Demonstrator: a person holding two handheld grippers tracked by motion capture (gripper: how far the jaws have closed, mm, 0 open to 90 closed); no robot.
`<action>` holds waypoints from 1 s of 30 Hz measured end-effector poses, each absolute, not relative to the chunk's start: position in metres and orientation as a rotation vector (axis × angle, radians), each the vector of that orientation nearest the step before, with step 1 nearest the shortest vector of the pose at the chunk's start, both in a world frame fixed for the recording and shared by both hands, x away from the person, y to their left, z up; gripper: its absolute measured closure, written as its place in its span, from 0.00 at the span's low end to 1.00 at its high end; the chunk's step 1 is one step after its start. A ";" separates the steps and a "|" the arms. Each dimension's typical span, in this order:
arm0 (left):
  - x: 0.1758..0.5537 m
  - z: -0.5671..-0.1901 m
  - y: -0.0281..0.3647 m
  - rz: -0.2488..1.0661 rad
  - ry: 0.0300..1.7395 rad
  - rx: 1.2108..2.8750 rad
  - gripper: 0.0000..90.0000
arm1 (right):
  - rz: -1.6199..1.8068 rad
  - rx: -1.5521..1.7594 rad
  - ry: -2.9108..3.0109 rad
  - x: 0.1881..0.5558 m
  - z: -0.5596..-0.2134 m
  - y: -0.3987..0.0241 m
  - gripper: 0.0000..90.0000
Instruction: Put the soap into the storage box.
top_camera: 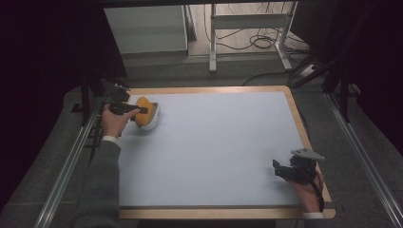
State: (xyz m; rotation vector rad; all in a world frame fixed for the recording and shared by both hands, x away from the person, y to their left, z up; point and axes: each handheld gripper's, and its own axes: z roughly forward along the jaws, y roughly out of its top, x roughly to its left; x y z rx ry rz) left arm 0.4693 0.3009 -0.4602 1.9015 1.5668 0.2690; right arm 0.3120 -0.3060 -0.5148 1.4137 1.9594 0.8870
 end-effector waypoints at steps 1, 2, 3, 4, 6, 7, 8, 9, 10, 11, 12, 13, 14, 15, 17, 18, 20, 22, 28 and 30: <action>0.464 -0.460 0.302 0.272 1.546 1.873 0.26 | 0.887 1.409 1.960 0.312 -0.514 -0.306 0.10; 0.464 -0.460 0.302 0.272 1.546 1.873 0.26 | 0.887 1.409 1.960 0.312 -0.514 -0.306 0.10; 0.458 -0.459 0.304 0.270 1.535 1.863 0.25 | 0.887 1.409 1.959 0.312 -0.514 -0.305 0.10; 0.458 -0.459 0.304 0.270 1.535 1.863 0.25 | 0.887 1.409 1.959 0.312 -0.514 -0.305 0.10; 0.450 -0.458 0.304 0.262 1.491 1.872 0.24 | 0.887 1.407 1.959 0.312 -0.514 -0.305 0.10; 0.450 -0.458 0.304 0.262 1.491 1.872 0.24 | 0.887 1.407 1.959 0.312 -0.514 -0.305 0.10; 0.446 -0.458 0.304 0.271 1.476 1.881 0.24 | 0.887 1.409 1.958 0.312 -0.514 -0.305 0.10; 0.443 -0.457 0.303 0.292 1.464 1.888 0.24 | 0.888 1.409 1.959 0.312 -0.514 -0.305 0.10; 0.439 -0.457 0.303 0.305 1.448 1.887 0.25 | 0.888 1.408 1.960 0.312 -0.514 -0.305 0.10; 0.435 -0.456 0.302 0.316 1.435 1.890 0.25 | 0.887 1.405 1.962 0.312 -0.514 -0.305 0.10; 0.432 -0.455 0.301 0.330 1.424 1.895 0.24 | 0.888 1.405 1.961 0.312 -0.514 -0.305 0.10; 0.428 -0.453 0.300 0.344 1.416 1.894 0.24 | 0.888 1.405 1.961 0.312 -0.514 -0.305 0.10; 0.420 -0.451 0.299 0.353 1.393 1.902 0.22 | 0.889 1.406 1.958 0.312 -0.514 -0.305 0.10; 0.416 -0.450 0.298 0.351 1.378 1.903 0.21 | 0.889 1.406 1.957 0.312 -0.514 -0.305 0.10; 0.408 -0.450 0.297 0.362 1.359 1.904 0.21 | 0.886 1.405 1.960 0.311 -0.514 -0.305 0.10; 0.408 -0.450 0.297 0.362 1.359 1.904 0.19 | 0.886 1.405 1.960 0.311 -0.514 -0.305 0.10; 0.399 -0.451 0.295 0.392 1.350 1.917 0.17 | 0.888 1.403 1.964 0.311 -0.514 -0.304 0.10; 0.390 -0.453 0.293 0.391 1.322 1.915 0.17 | 0.888 1.400 1.966 0.311 -0.514 -0.304 0.10; 0.363 -0.471 0.283 0.380 1.274 1.922 0.17 | 0.889 1.397 1.963 0.311 -0.513 -0.303 0.10; 0.355 -0.476 0.279 0.368 1.250 1.936 0.16 | 0.889 1.395 1.965 0.311 -0.513 -0.303 0.10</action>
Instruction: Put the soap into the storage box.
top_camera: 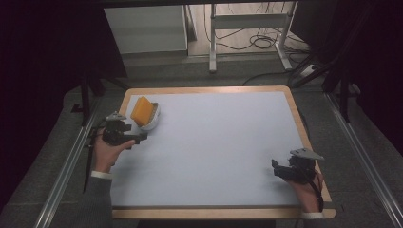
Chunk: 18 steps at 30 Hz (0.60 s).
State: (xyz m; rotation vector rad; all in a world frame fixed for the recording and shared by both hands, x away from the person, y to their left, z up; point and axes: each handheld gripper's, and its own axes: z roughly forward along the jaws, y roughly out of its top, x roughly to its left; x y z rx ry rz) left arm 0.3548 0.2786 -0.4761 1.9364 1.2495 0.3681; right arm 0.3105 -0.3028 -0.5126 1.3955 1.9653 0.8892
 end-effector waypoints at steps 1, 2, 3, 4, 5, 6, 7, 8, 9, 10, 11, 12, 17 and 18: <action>0.350 -0.478 0.276 0.364 1.243 1.933 0.16 | 0.888 1.395 1.966 0.311 -0.513 -0.303 0.10; 0.346 -0.480 0.274 0.360 1.232 1.936 0.16 | 0.888 1.395 1.966 0.311 -0.513 -0.303 0.10; 0.338 -0.483 0.271 0.350 1.218 1.932 0.16 | 0.887 1.395 1.966 0.311 -0.513 -0.303 0.10; 0.335 -0.485 0.269 0.343 1.210 1.935 0.16 | 0.888 1.395 1.967 0.311 -0.513 -0.303 0.10; 0.331 -0.488 0.267 0.341 1.206 1.939 0.15 | 0.889 1.397 1.965 0.311 -0.513 -0.303 0.10; 0.331 -0.488 0.267 0.341 1.206 1.939 0.14 | 0.889 1.397 1.965 0.311 -0.513 -0.303 0.10; 0.324 -0.492 0.264 0.332 1.196 1.935 0.14 | 0.894 1.397 1.964 0.310 -0.512 -0.304 0.10; 0.324 -0.492 0.264 0.332 1.196 1.935 0.14 | 0.894 1.397 1.964 0.310 -0.512 -0.304 0.10; 0.320 -0.495 0.262 0.320 1.186 1.931 0.14 | 0.893 1.397 1.963 0.310 -0.512 -0.304 0.10; 0.318 -0.497 0.261 0.311 1.180 1.931 0.14 | 0.893 1.397 1.963 0.310 -0.512 -0.304 0.10; 0.316 -0.500 0.260 0.305 1.177 1.934 0.15 | 0.891 1.396 1.965 0.310 -0.512 -0.304 0.10; 0.315 -0.503 0.259 0.292 1.171 1.956 0.15 | 0.887 1.393 1.968 0.310 -0.513 -0.303 0.10; 0.315 -0.505 0.258 0.297 1.181 1.949 0.15 | 0.888 1.386 1.973 0.310 -0.512 -0.301 0.10; 0.316 -0.506 0.257 0.295 1.177 1.955 0.15 | 0.888 1.384 1.970 0.311 -0.512 -0.301 0.10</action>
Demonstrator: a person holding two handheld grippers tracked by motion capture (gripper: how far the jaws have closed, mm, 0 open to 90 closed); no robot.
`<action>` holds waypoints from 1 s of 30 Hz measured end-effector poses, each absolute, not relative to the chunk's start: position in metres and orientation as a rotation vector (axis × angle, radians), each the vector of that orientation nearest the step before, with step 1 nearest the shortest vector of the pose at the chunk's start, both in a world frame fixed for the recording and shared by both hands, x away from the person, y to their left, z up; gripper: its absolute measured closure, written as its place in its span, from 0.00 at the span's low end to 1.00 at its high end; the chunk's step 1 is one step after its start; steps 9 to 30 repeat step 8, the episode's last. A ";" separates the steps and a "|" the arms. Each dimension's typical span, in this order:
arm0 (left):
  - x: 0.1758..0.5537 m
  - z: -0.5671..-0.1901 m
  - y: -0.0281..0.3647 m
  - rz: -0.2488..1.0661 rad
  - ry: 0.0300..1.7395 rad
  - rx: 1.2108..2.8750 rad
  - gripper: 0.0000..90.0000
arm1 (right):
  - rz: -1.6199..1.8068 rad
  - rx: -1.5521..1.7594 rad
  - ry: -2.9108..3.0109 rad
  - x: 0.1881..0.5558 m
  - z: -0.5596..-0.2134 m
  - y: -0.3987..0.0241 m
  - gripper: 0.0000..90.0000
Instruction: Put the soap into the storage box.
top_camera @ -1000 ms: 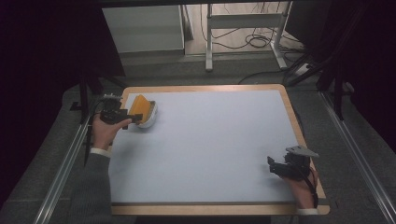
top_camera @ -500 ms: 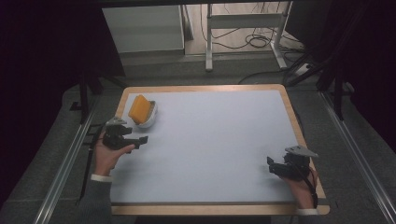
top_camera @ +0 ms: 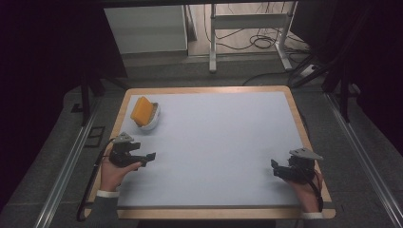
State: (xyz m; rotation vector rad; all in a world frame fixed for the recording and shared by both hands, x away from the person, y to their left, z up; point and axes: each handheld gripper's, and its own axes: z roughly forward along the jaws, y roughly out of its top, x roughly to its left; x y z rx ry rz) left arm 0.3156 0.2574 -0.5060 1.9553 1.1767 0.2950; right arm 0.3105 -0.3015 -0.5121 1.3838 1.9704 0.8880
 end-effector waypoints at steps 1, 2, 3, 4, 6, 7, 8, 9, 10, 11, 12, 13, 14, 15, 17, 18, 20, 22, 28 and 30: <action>0.316 -0.508 0.256 0.303 1.179 1.970 0.15 | 0.887 1.384 1.969 0.311 -0.512 -0.302 0.10; 0.316 -0.508 0.256 0.303 1.179 1.970 0.15 | 0.887 1.384 1.969 0.311 -0.512 -0.302 0.10; 0.317 -0.509 0.255 0.306 1.186 1.982 0.15 | 0.889 1.384 1.967 0.311 -0.512 -0.302 0.10; 0.317 -0.510 0.255 0.307 1.188 1.989 0.15 | 0.889 1.385 1.967 0.311 -0.512 -0.302 0.10; 0.318 -0.511 0.254 0.305 1.190 1.989 0.15 | 0.890 1.383 1.969 0.311 -0.512 -0.302 0.10; 0.318 -0.511 0.253 0.300 1.183 1.993 0.15 | 0.892 1.379 1.968 0.310 -0.513 -0.301 0.10; 0.318 -0.511 0.253 0.296 1.183 1.991 0.15 | 0.892 1.379 1.968 0.310 -0.513 -0.301 0.10; 0.318 -0.511 0.253 0.296 1.183 1.991 0.15 | 0.892 1.379 1.968 0.310 -0.513 -0.301 0.10; 0.318 -0.511 0.253 0.296 1.183 1.991 0.15 | 0.892 1.379 1.968 0.310 -0.513 -0.301 0.10; 0.318 -0.511 0.253 0.296 1.183 1.991 0.15 | 0.892 1.379 1.968 0.310 -0.513 -0.301 0.10; 0.318 -0.511 0.253 0.296 1.183 1.991 0.15 | 0.892 1.379 1.968 0.310 -0.513 -0.301 0.10; 0.318 -0.511 0.253 0.296 1.183 1.991 0.15 | 0.892 1.379 1.968 0.310 -0.513 -0.301 0.10; 0.318 -0.511 0.253 0.296 1.183 1.991 0.15 | 0.892 1.379 1.968 0.310 -0.513 -0.301 0.10; 0.318 -0.511 0.253 0.296 1.183 1.991 0.15 | 0.892 1.379 1.968 0.310 -0.513 -0.301 0.10; 0.318 -0.511 0.253 0.296 1.183 1.991 0.15 | 0.892 1.379 1.968 0.310 -0.513 -0.301 0.10; 0.318 -0.511 0.253 0.296 1.183 1.991 0.15 | 0.892 1.379 1.968 0.310 -0.513 -0.301 0.10; 0.318 -0.511 0.253 0.296 1.183 1.991 0.15 | 0.892 1.379 1.968 0.310 -0.513 -0.301 0.10; 0.318 -0.511 0.253 0.296 1.183 1.991 0.15 | 0.892 1.379 1.968 0.310 -0.513 -0.301 0.10; 0.318 -0.511 0.253 0.296 1.183 1.991 0.15 | 0.892 1.379 1.968 0.310 -0.513 -0.301 0.10; 0.318 -0.511 0.253 0.296 1.183 1.991 0.15 | 0.892 1.379 1.968 0.310 -0.513 -0.301 0.10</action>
